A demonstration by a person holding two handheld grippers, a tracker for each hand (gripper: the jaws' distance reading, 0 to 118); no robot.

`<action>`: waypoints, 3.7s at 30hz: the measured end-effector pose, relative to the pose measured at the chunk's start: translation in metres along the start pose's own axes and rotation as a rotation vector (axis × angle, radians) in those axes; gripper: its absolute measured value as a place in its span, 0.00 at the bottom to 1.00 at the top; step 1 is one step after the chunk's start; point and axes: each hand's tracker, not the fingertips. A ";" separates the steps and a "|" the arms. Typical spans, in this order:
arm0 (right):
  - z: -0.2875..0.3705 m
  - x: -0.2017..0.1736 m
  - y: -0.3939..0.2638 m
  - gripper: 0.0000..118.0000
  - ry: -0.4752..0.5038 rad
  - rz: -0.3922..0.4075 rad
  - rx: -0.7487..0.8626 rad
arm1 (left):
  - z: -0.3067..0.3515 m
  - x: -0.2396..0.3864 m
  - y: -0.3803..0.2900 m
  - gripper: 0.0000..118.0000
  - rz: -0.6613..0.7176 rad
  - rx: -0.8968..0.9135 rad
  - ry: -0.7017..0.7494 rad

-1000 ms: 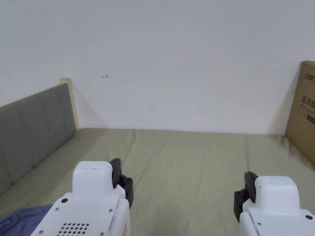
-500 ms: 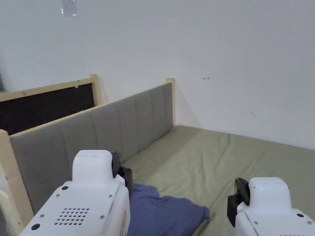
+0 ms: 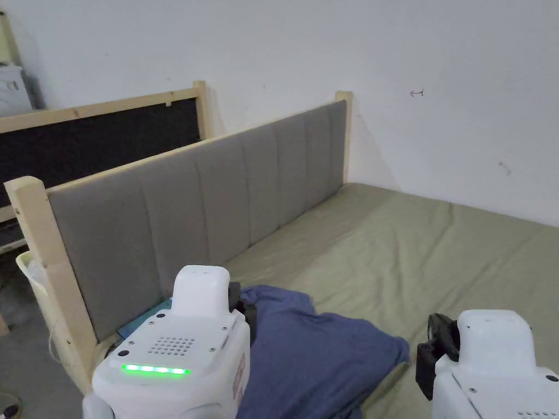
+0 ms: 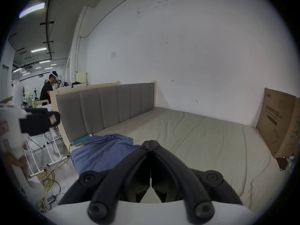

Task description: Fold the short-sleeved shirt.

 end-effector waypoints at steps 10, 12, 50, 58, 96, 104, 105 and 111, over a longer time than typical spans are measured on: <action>-0.040 0.031 -0.033 0.00 -0.088 -0.033 -0.145 | -0.204 0.026 -0.082 0.96 -0.094 -0.521 -0.221; -0.049 0.038 -0.040 0.00 -0.095 -0.056 -0.185 | -0.237 0.033 -0.110 0.96 -0.144 -0.662 -0.228; -0.005 0.132 -0.068 0.00 -0.307 -0.324 -0.318 | -0.213 -0.003 -0.057 0.01 0.293 -0.675 -0.301; 0.028 0.153 -0.060 0.00 -0.337 -0.427 -0.273 | -0.197 0.051 0.034 0.01 0.149 -0.513 -0.427; 0.265 0.299 -0.119 0.00 -0.855 -0.644 -0.183 | -0.013 0.449 -0.108 0.75 -0.141 -0.856 -1.141; 0.223 0.270 -0.108 0.00 -0.692 -0.558 -0.229 | -0.038 0.350 -0.083 0.00 -0.104 -0.707 -0.857; 0.216 0.269 -0.107 0.00 -0.677 -0.551 -0.236 | -0.044 0.340 -0.084 0.00 -0.089 -0.724 -0.825; 0.176 0.260 -0.112 0.00 -0.606 -0.500 -0.320 | -0.107 0.296 -0.079 0.07 -0.016 -0.686 -0.626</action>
